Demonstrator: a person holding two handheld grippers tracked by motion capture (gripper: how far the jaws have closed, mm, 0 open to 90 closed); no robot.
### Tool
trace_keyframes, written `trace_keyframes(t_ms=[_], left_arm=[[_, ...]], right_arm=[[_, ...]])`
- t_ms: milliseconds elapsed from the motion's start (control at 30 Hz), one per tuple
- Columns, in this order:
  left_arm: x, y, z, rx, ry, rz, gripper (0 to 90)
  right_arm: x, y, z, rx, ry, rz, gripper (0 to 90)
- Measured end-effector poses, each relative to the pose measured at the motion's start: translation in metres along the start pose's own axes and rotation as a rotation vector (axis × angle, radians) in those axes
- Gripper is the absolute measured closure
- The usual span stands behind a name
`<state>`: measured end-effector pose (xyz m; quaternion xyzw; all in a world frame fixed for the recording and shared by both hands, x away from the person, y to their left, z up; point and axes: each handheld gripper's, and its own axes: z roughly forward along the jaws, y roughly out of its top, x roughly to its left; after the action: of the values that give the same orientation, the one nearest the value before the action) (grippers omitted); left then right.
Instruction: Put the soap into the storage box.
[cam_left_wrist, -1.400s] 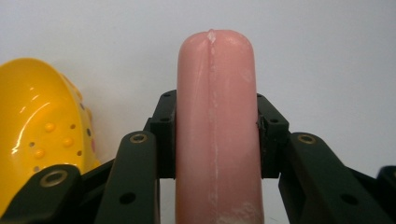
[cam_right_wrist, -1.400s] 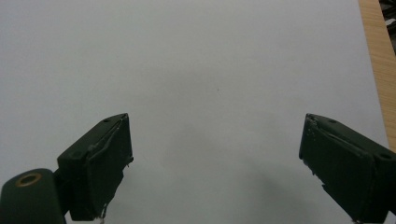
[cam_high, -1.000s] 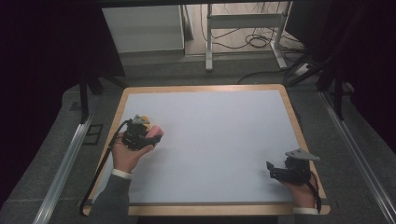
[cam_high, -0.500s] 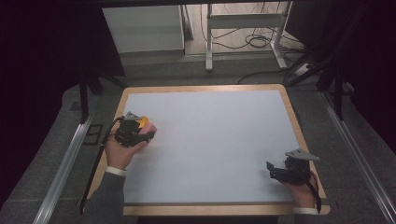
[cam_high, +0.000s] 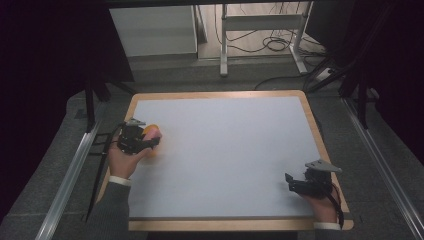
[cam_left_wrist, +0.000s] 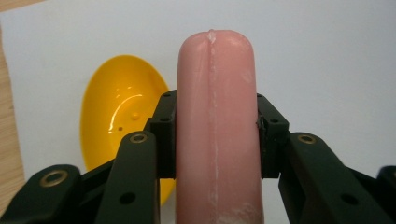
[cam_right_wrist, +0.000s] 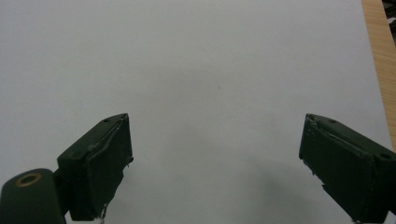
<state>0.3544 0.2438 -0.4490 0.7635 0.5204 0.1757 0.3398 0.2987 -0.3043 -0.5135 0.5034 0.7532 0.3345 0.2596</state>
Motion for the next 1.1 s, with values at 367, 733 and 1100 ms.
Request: trace_keyframes(t_ms=[367,733,1100], left_arm=[[0.011,0.004,0.001,0.008,0.023,-0.013,60.1],[0.024,0.010,0.010,0.028,0.044,-0.028,60.1],[0.034,0.012,0.022,0.044,0.073,-0.050,60.0]], right_arm=[[-0.001,0.000,-0.001,-0.001,0.003,0.005,9.1],[-0.002,0.000,-0.001,-0.002,-0.001,0.007,9.1],[-0.001,0.000,0.000,0.001,-0.001,0.002,9.1]])
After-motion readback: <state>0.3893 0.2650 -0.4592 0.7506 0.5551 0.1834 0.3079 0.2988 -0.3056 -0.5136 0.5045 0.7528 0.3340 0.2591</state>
